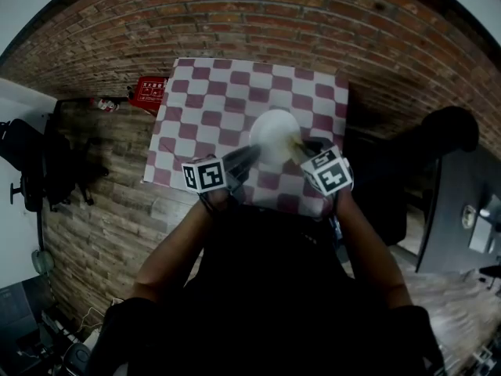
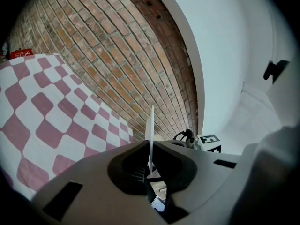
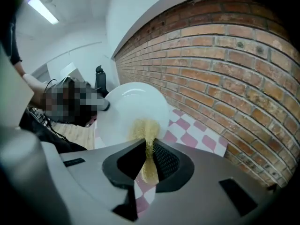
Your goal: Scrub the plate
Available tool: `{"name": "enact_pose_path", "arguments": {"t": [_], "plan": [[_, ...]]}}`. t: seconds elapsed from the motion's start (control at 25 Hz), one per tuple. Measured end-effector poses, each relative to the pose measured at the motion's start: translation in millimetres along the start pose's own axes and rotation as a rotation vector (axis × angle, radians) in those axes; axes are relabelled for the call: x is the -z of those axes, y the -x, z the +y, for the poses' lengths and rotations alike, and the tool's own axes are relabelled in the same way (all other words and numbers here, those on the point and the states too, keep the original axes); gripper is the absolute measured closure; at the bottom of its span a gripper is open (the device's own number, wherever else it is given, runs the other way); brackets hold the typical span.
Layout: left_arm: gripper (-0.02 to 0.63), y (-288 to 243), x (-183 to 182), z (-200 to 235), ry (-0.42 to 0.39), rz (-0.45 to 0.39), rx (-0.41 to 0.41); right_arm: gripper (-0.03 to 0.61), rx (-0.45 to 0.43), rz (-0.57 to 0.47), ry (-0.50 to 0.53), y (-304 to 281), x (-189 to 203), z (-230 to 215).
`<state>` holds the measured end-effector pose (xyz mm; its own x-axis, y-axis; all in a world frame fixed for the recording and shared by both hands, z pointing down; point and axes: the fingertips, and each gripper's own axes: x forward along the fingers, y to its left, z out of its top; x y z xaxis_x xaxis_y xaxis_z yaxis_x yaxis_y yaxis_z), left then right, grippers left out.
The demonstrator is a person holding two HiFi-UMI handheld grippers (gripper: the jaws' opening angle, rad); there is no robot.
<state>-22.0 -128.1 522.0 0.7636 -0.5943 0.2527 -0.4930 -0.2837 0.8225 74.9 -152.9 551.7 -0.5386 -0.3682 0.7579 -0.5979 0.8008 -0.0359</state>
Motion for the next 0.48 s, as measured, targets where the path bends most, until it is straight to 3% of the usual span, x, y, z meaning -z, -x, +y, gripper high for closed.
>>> {"name": "enact_pose_path", "arguments": {"t": [0.28,0.48], "plan": [[0.584,-17,26,-18,-0.012,0.086,0.053,0.532,0.101,-0.075,0.004,15,-46,-39],[0.584,-22,28,-13,0.003,0.084,0.026,0.532,0.007,-0.127,0.084,14,-79,8]]}}
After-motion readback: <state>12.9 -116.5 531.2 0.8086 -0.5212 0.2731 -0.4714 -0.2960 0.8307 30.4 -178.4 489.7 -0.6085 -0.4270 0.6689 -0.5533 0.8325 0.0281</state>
